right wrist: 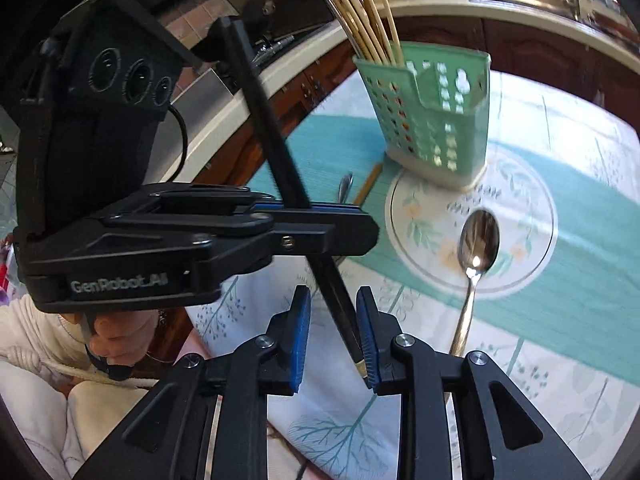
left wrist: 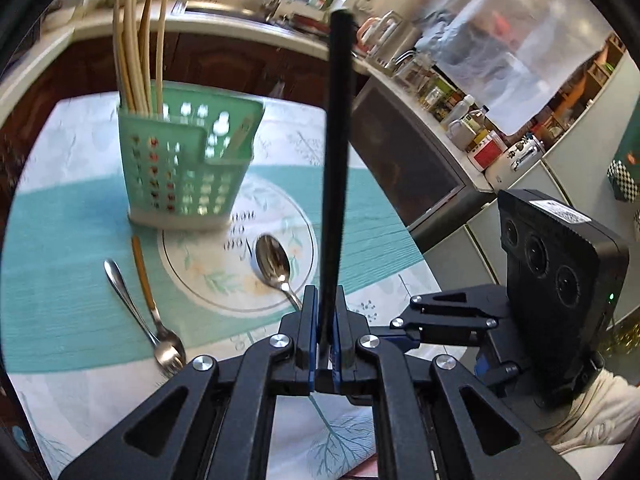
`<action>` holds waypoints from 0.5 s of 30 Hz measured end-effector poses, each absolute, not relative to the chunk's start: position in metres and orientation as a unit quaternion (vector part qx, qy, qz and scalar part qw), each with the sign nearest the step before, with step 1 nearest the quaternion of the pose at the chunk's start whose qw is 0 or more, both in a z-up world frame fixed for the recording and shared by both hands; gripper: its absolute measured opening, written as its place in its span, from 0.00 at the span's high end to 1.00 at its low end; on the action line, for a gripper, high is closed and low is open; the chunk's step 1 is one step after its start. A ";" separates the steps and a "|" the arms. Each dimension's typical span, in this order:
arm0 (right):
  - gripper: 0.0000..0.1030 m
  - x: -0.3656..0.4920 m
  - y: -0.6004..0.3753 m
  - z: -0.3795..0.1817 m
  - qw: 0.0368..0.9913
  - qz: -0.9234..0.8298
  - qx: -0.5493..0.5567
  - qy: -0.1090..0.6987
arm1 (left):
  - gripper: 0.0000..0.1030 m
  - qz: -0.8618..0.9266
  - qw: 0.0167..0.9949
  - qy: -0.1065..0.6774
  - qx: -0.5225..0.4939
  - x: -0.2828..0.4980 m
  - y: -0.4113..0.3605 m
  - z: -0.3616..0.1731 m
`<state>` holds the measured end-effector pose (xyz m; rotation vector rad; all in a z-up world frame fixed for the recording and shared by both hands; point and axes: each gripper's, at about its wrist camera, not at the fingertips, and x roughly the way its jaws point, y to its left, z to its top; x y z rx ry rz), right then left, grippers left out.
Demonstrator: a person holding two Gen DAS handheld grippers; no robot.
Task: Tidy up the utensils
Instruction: 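Carry the black chopsticks upright with the left tool into the holder and open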
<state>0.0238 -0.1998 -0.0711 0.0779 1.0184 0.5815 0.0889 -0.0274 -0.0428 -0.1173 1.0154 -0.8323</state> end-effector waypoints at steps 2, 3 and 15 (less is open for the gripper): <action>0.76 0.027 -0.199 -0.060 0.836 0.282 0.023 0.470 | 0.97 -0.387 0.798 0.460 -0.039 0.089 -0.027 -0.030; 0.76 0.028 -0.197 -0.054 0.840 0.285 0.015 0.461 | 0.97 -0.385 0.804 0.453 -0.031 0.089 -0.028 -0.023; 0.76 0.045 -0.195 0.013 0.880 0.275 0.016 0.386 | 0.97 -0.286 0.866 0.411 0.001 0.124 -0.012 0.070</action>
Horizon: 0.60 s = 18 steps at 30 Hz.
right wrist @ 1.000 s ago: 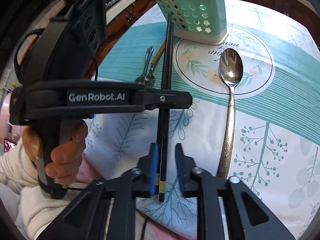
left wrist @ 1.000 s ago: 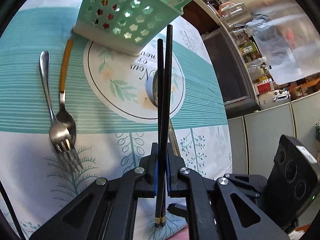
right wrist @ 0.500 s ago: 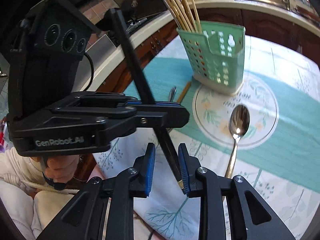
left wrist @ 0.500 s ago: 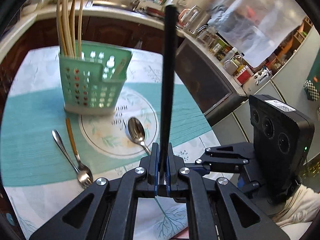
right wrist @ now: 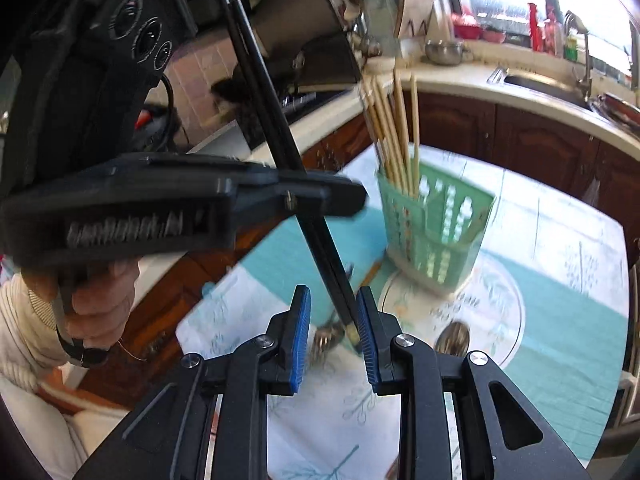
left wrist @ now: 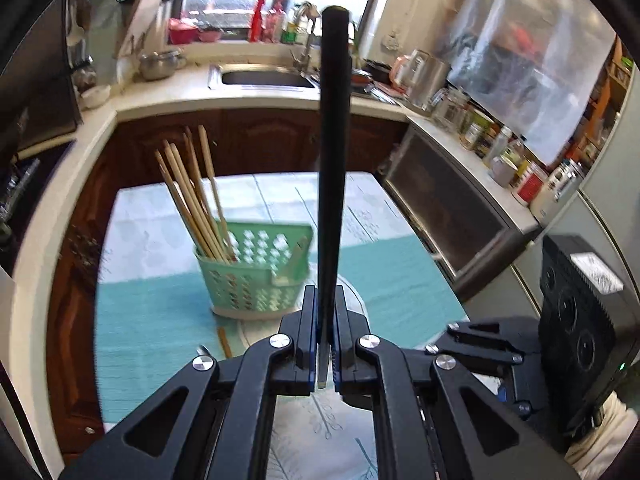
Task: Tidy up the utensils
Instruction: 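Carry the black chopsticks upright with the left tool into the holder and open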
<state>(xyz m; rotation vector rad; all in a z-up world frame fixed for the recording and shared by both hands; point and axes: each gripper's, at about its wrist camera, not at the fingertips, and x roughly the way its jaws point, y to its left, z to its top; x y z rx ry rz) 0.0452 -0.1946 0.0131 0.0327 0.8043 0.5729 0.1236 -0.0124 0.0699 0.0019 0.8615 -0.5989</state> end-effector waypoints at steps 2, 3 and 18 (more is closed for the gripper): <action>0.76 0.050 -0.200 0.022 0.888 0.260 0.027 0.378 | 0.97 -0.266 0.878 0.399 0.005 0.133 -0.006 0.090; 0.76 0.054 -0.204 0.025 0.893 0.247 0.035 0.374 | 0.97 -0.258 0.883 0.392 0.005 0.137 -0.005 0.100; 0.76 0.106 -0.252 0.021 0.913 0.122 0.125 0.368 | 0.97 -0.189 0.922 0.339 0.011 0.215 -0.024 0.108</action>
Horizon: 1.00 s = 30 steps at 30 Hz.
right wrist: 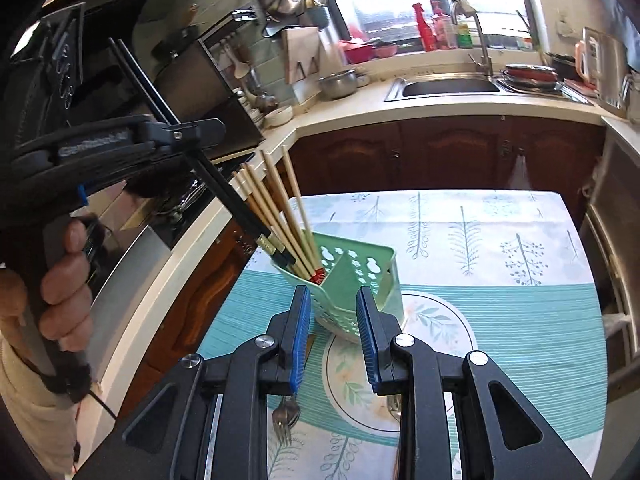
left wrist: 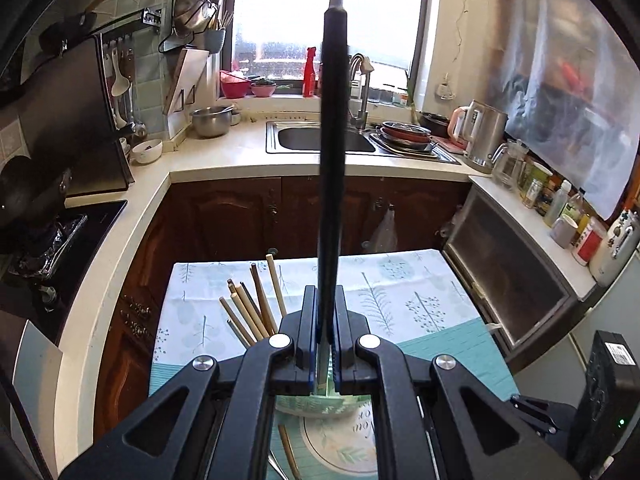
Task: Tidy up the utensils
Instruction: 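Carry the black chopsticks upright with the left tool into the holder and open, then withdraw the open left tool up and away from the holder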
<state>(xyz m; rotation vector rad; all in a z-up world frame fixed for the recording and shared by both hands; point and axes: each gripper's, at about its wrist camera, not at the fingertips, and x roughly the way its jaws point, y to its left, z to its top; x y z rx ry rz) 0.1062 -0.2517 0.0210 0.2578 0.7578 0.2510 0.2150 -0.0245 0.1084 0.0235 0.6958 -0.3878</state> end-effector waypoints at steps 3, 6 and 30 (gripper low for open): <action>0.76 0.116 -0.255 0.008 0.910 0.117 0.122 0.379 | 0.97 -0.182 0.922 0.342 0.011 0.230 -0.028 0.089; 0.76 0.127 -0.253 -0.008 0.906 0.117 0.121 0.389 | 0.97 -0.174 0.918 0.356 0.011 0.241 -0.030 0.066; 0.76 0.118 -0.236 -0.069 0.883 0.130 0.123 0.434 | 0.58 -0.190 0.875 0.443 -0.044 0.180 0.022 0.028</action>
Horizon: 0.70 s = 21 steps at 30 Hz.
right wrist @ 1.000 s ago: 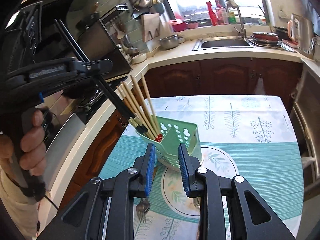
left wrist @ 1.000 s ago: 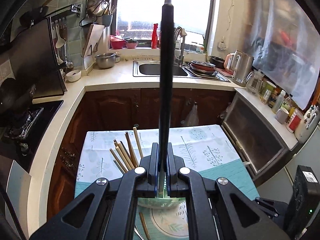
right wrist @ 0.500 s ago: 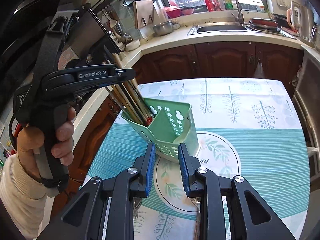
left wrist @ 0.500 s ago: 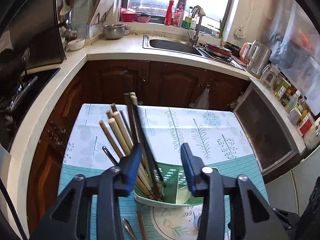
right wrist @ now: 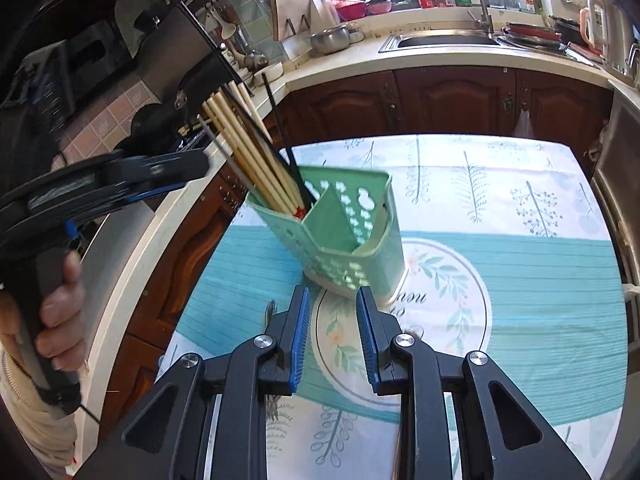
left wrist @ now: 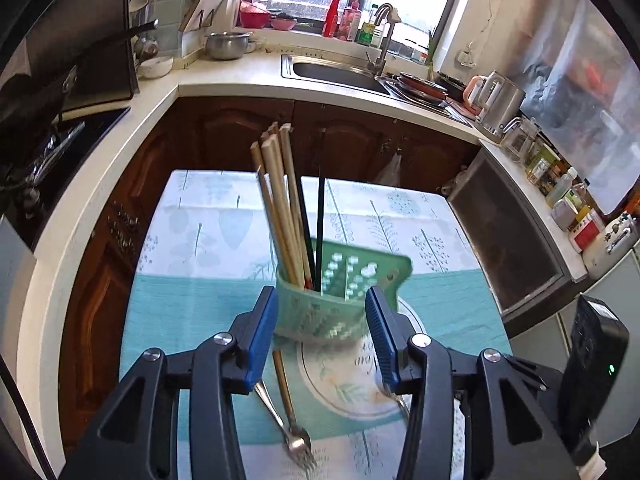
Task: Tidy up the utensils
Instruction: 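Withdraw the open left tool up and away from the holder, then lower both open tools toward the stacked forks beside the plate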
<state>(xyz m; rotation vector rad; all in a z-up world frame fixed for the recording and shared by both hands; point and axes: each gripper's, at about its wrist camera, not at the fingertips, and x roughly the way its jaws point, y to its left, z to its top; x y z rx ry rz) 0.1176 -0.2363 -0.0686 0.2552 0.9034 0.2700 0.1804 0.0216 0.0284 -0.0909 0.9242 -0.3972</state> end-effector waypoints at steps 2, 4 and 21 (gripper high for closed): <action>0.76 0.113 -0.236 -0.074 0.879 0.133 0.127 0.439 | 0.58 -0.191 0.870 0.452 -0.051 0.169 0.031 0.021; 0.76 0.107 -0.234 -0.082 0.873 0.139 0.133 0.448 | 0.58 -0.190 0.861 0.468 -0.055 0.157 0.039 0.007; 0.76 0.070 -0.172 -0.166 0.817 0.224 0.112 0.519 | 0.58 -0.163 0.777 0.593 -0.132 0.103 0.080 -0.133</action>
